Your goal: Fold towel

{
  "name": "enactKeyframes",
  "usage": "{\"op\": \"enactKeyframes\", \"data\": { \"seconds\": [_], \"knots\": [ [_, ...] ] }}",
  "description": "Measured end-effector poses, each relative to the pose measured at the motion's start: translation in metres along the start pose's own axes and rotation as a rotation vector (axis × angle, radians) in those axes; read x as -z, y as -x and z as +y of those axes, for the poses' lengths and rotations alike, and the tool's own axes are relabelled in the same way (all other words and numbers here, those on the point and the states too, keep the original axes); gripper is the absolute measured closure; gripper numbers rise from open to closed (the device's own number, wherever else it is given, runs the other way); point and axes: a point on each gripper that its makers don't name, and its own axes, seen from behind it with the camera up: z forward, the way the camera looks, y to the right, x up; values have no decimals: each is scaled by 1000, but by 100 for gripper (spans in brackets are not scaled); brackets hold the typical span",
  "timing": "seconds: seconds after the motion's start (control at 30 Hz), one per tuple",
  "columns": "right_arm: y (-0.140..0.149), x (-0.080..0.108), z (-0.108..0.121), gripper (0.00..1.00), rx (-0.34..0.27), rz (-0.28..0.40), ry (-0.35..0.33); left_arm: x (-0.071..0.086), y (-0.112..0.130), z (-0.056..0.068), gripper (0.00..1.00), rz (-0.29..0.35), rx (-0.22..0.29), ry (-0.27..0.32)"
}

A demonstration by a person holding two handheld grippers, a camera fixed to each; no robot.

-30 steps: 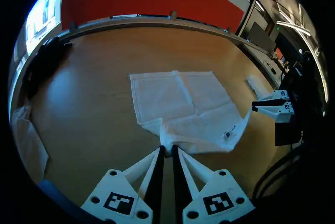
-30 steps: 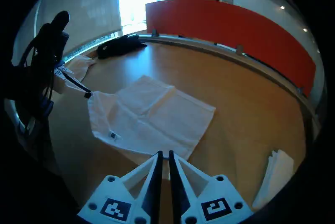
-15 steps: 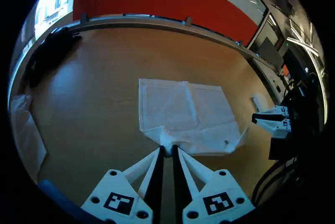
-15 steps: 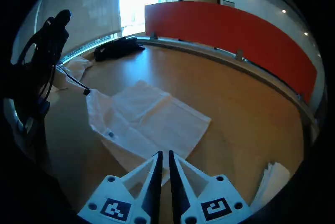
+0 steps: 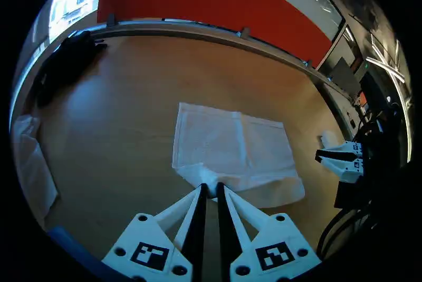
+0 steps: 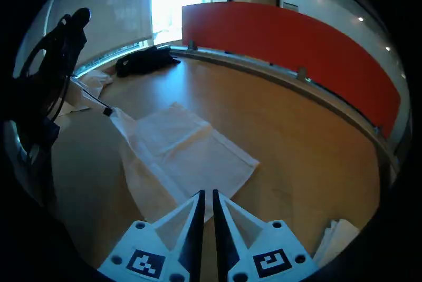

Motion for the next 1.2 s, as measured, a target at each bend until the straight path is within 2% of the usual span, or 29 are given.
{"op": "enactKeyframes", "data": {
  "seconds": [0.07,0.1,0.27,0.3,0.6,1.0,1.2],
  "knots": [
    [3,0,0,85,-3,-5,5,0,1,0,86,-1,0,1],
    [5,1,1,80,-4,-8,8,0,2,1,86,-2,0,2],
    [10,2,2,45,-3,-17,20,1,2,0,86,-1,0,2],
    [11,3,2,41,-1,-19,21,1,2,0,86,-1,0,2],
    [23,1,-2,41,-3,-39,8,1,3,0,86,0,-9,-1],
    [80,-10,-20,41,-21,-140,-28,1,7,-1,86,-4,-3,-1],
    [83,-12,-21,41,-37,-147,-33,1,10,-3,86,-9,-5,-4]
  ]
}}
